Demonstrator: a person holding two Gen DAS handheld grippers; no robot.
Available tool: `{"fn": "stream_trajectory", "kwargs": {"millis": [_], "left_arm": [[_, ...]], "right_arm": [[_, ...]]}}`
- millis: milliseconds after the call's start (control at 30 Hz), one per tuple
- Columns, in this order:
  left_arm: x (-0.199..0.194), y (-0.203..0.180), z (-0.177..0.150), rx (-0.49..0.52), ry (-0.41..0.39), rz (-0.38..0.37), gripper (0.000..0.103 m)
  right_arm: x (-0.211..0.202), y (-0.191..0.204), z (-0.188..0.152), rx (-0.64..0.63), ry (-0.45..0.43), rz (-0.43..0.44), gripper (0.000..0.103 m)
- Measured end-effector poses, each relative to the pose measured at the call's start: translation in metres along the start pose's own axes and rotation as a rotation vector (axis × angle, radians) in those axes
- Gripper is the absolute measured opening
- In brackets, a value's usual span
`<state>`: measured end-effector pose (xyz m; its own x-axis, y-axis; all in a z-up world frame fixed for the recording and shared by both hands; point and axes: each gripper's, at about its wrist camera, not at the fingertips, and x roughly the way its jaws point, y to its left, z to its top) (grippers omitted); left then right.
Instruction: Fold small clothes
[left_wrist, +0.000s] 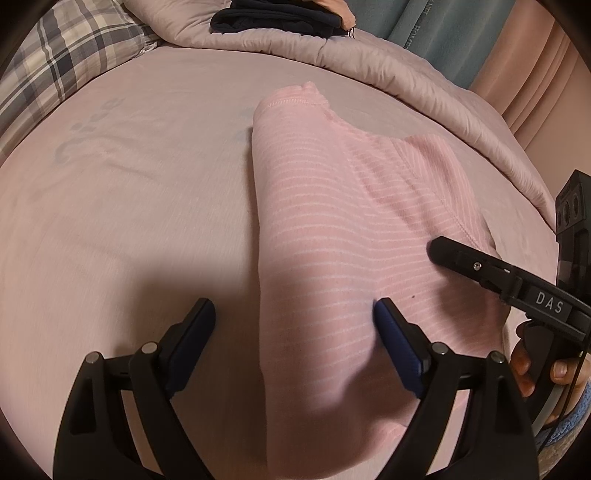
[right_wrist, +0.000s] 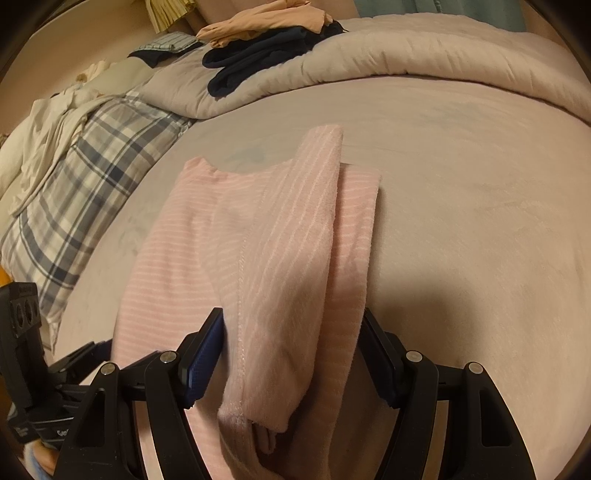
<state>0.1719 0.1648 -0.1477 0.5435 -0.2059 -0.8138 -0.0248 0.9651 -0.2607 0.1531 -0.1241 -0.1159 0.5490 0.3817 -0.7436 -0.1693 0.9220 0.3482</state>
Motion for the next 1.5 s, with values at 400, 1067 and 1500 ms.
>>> {"fn": "stream_trajectory", "kwargs": {"millis": [400, 1067, 1500], "left_arm": [[-0.001, -0.001, -0.002, 0.008, 0.005, 0.009, 0.090], [-0.002, -0.001, -0.001, 0.023, 0.023, 0.025, 0.091], [-0.002, -0.003, -0.003, 0.032, 0.028, 0.037, 0.091]], "right_arm": [[-0.001, -0.002, -0.001, 0.005, -0.001, 0.004, 0.069], [-0.009, -0.005, -0.006, -0.001, 0.013, -0.009, 0.069], [-0.012, -0.009, -0.008, -0.001, 0.019, -0.012, 0.070]]}}
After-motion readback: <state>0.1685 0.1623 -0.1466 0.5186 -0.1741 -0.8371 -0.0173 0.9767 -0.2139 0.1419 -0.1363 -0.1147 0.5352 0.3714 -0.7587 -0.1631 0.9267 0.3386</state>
